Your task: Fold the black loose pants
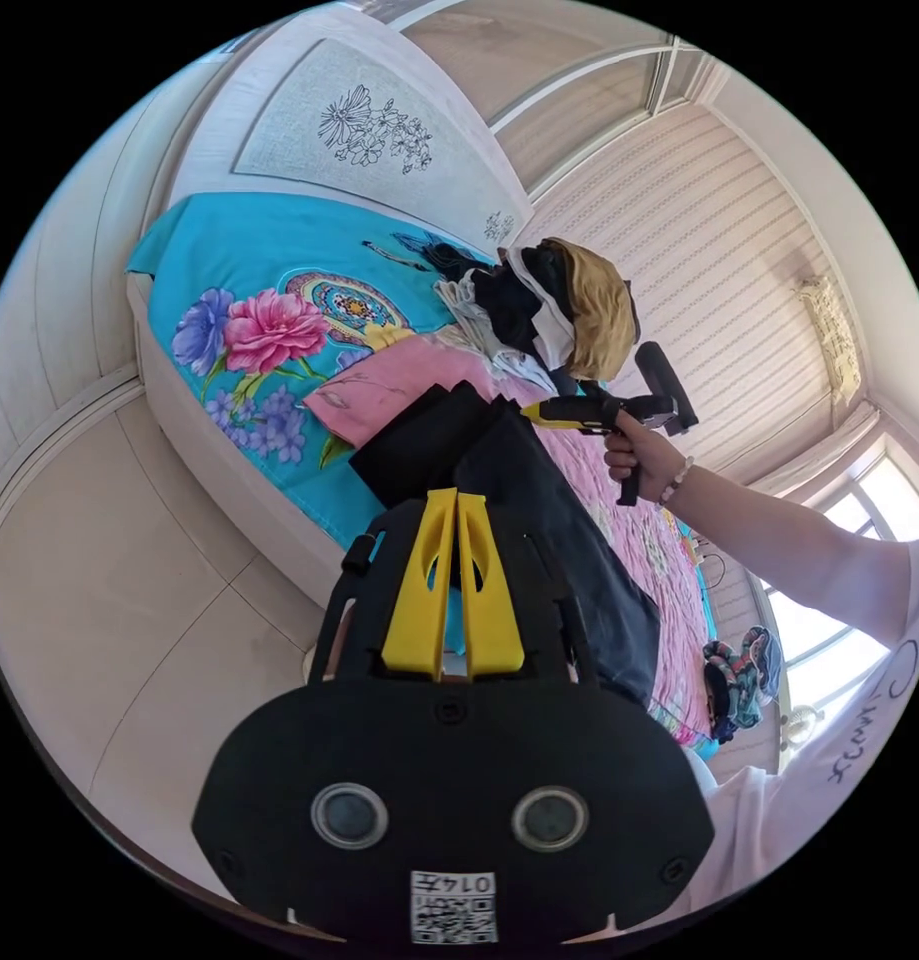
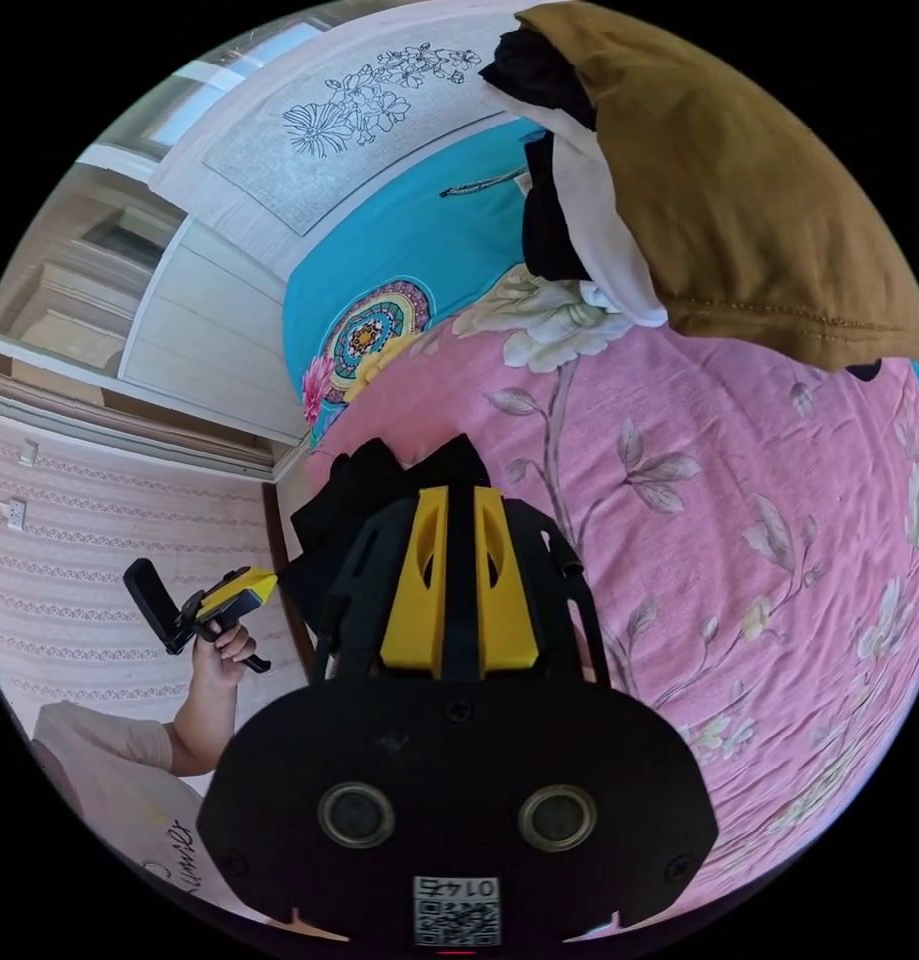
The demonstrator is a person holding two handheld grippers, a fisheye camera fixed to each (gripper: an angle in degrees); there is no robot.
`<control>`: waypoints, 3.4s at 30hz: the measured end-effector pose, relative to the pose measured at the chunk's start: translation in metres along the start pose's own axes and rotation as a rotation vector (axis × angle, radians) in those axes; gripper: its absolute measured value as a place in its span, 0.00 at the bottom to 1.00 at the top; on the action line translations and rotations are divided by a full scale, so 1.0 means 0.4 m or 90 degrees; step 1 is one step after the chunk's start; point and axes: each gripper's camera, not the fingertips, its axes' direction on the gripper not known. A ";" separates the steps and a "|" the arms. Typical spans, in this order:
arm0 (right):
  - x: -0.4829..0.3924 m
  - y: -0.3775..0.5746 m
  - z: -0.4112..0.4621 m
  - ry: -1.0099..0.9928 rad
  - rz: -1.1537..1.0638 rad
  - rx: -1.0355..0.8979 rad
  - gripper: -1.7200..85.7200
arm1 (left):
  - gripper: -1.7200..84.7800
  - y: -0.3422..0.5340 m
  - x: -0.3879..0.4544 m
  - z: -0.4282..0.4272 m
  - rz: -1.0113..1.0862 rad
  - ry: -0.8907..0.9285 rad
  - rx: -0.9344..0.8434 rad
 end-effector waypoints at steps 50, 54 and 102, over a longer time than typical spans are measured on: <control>0.103 0.289 -0.010 -0.086 -0.178 -0.013 0.04 | 0.03 -0.039 -0.110 -0.076 -0.087 -0.001 0.067; 0.134 0.325 -0.010 -0.076 -0.143 0.008 0.05 | 0.04 -0.060 -0.141 -0.060 -0.125 -0.024 0.076; 0.857 2.089 -0.511 -0.129 0.376 0.213 0.03 | 0.07 -0.243 0.478 0.373 0.045 0.270 -0.105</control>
